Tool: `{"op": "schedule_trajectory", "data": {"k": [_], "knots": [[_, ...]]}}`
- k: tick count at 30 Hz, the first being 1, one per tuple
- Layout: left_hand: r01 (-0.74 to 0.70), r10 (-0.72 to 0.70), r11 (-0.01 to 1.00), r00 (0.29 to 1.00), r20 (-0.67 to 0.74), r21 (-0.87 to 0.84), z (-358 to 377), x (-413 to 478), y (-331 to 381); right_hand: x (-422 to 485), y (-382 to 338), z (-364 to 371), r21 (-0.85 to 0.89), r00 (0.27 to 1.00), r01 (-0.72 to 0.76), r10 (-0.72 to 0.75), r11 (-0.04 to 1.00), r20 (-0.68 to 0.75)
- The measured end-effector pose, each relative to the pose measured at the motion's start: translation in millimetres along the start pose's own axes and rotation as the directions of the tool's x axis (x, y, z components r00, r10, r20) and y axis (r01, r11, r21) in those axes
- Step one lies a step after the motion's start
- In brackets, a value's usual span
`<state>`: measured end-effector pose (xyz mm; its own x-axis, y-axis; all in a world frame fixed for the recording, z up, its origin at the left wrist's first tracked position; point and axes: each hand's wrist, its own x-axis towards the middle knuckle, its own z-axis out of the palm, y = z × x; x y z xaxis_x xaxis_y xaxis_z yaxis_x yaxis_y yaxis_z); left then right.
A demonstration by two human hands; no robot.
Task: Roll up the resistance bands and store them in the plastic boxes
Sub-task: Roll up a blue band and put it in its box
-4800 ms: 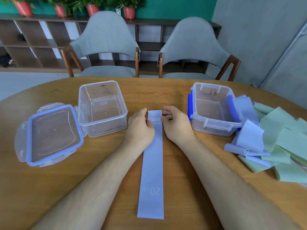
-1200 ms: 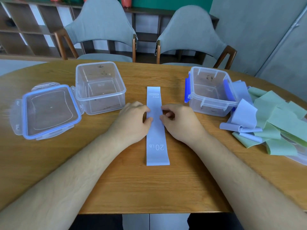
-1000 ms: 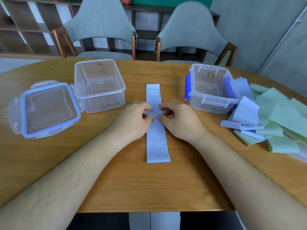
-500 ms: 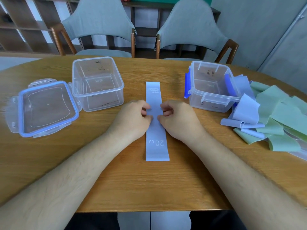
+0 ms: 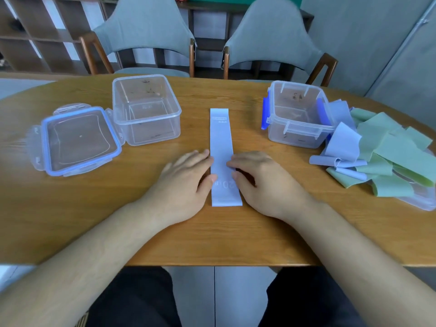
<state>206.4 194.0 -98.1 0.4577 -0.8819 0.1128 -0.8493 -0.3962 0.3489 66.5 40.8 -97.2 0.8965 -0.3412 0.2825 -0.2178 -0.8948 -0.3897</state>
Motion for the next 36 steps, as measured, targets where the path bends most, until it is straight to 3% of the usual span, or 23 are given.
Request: {"op": "schedule_trajectory", "data": {"k": [11, 18, 26, 31, 36], "knots": [[-0.036, 0.037, 0.999, 0.996, 0.078, -0.024, 2, -20, 14, -29, -14, -3, 0.052, 0.991, -0.075, 0.069, 0.996, 0.116], [-0.063, 0.057, 0.986, 0.997, -0.042, -0.156, -4, -48, 13, -46, -23, -5, 0.073, 0.992, -0.126, 0.126, 0.989, 0.012], [-0.117, 0.095, 0.978, 0.987, -0.13, -0.171, 0, -53, 13, -52, -25, -6, 0.117, 0.993, -0.075, 0.084, 0.99, -0.081], [-0.172, 0.155, 0.971, 0.982, -0.109, -0.165, 5, -52, 14, -56, -21, -1, 0.133, 0.999, 0.047, -0.046, 0.99, -0.008], [-0.22, 0.187, 0.963, 0.962, -0.199, -0.156, 3, -57, 16, -60, -23, -8, 0.192, 0.986, 0.105, -0.077, 0.976, -0.145]]}}
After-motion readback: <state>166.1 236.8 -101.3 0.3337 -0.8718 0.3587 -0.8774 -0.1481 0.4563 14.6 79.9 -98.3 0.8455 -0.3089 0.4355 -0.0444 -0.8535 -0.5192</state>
